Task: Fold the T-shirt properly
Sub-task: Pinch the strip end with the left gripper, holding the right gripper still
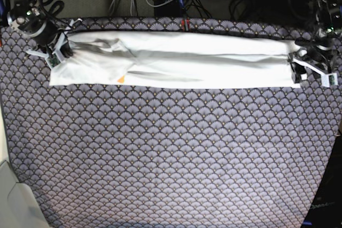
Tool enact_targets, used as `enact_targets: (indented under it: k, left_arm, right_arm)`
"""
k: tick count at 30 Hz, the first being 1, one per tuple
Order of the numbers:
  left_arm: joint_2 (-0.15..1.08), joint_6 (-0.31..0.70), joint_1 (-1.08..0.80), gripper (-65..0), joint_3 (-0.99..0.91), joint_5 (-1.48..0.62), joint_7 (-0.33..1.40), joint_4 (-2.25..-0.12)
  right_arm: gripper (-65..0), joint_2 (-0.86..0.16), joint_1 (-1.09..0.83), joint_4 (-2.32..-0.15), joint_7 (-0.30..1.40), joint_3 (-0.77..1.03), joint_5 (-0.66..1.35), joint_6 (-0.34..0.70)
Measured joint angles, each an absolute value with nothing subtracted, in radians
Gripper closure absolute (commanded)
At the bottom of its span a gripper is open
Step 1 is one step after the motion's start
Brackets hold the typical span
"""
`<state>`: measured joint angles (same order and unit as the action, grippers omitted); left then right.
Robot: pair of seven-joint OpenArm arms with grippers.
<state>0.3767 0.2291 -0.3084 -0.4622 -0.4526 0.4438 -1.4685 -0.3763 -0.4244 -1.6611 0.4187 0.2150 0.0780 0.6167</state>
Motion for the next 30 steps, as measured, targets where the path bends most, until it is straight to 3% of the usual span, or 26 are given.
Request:
enact_targets:
  k: [18, 20, 27, 28, 30]
  left_arm:
    - [0.355, 0.249, -0.291, -43.1, -0.465, -0.467, 0.389, -1.307]
    - [0.345, 0.252, -0.287, -38.5, -0.470, -0.469, 0.367, -1.288]
    - [0.332, 0.258, -0.271, -3.1, -0.470, -0.490, 0.352, -1.263]
    - [0.332, 0.260, -0.271, -0.1, -0.470, -0.492, 0.355, -1.263]
    - [0.332, 0.259, -0.271, -0.8, -0.470, -0.495, 0.355, -1.263]
  right_arm:
    - [0.0, -0.377, -0.424, -1.661, 0.418, 0.215, 0.078, 0.617]
    - [0.0, -0.376, -0.424, -1.661, 0.418, 0.215, 0.078, 0.617]
    - [0.0, -0.376, -0.424, -1.661, 0.421, 0.215, 0.077, 0.617]
    - [0.0, -0.376, -0.424, -1.661, 0.421, 0.215, 0.077, 0.617]
    - [0.0, -0.376, -0.424, -1.661, 0.421, 0.215, 0.077, 0.617]
